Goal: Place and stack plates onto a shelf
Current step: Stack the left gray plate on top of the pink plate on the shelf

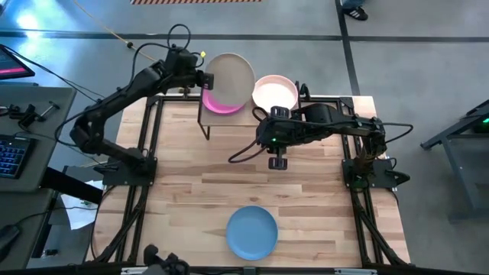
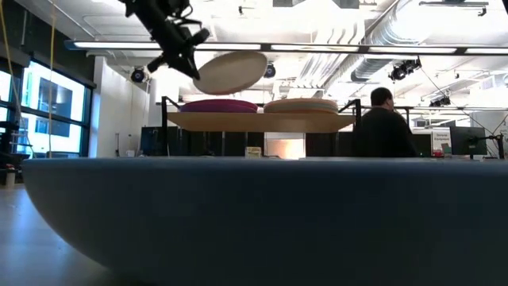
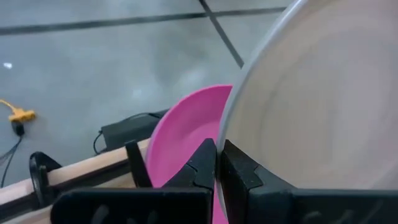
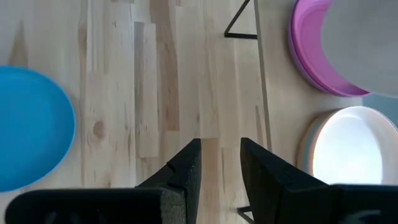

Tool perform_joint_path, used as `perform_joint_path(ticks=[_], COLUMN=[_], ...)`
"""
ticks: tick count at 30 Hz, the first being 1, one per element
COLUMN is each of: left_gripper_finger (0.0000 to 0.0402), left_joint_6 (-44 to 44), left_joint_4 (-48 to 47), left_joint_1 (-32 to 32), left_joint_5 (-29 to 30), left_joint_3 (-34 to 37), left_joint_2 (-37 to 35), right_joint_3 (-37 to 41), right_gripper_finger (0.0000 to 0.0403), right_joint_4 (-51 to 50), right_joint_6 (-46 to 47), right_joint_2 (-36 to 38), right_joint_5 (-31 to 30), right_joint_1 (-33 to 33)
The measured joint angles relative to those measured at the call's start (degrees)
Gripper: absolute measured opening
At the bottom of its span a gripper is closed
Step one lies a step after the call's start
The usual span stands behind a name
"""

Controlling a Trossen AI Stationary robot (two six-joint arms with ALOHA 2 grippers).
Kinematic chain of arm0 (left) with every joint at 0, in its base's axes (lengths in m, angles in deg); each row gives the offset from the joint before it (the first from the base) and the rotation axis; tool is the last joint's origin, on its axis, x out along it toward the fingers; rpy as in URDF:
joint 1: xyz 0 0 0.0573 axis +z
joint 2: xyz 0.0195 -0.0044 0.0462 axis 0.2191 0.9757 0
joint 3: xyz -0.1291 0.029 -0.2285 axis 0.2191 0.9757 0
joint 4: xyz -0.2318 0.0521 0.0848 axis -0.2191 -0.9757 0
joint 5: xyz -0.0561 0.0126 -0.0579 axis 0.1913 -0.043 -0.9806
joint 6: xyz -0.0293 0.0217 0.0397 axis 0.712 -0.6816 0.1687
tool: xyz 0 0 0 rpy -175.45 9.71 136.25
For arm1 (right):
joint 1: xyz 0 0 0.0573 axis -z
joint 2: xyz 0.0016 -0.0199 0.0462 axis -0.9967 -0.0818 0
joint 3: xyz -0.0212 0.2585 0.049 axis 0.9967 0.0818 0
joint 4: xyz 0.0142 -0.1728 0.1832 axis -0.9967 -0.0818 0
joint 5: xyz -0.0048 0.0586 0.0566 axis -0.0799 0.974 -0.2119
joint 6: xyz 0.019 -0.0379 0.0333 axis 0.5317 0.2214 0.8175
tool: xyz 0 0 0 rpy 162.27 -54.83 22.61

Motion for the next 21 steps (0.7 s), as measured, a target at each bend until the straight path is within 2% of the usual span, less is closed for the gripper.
perform_joint_path(ticks=[5,13,21], left_gripper_finger=[0.0000,0.0000,0.0000], left_joint_6=[0.39,0.41,0.46], left_joint_4=[-0.77,-6.55,-7.65], left_joint_1=[1.63,3.83,3.80], left_joint_5=[-2.72,-2.66,-2.68], left_joint_3=[0.02,0.02,0.02], left_joint_2=[1.09,1.06,1.34], right_joint_3=[0.00,0.00,0.00], right_gripper_finger=[0.0092,0.0092,0.0092], right_joint_4=[0.00,0.00,0.00], right_joint_6=[1.98,1.98,1.98], right_joint_2=[0.00,0.00,0.00], right_joint_5=[0.00,-0.02,-0.02], right_joint_1=[0.00,0.02,0.02])
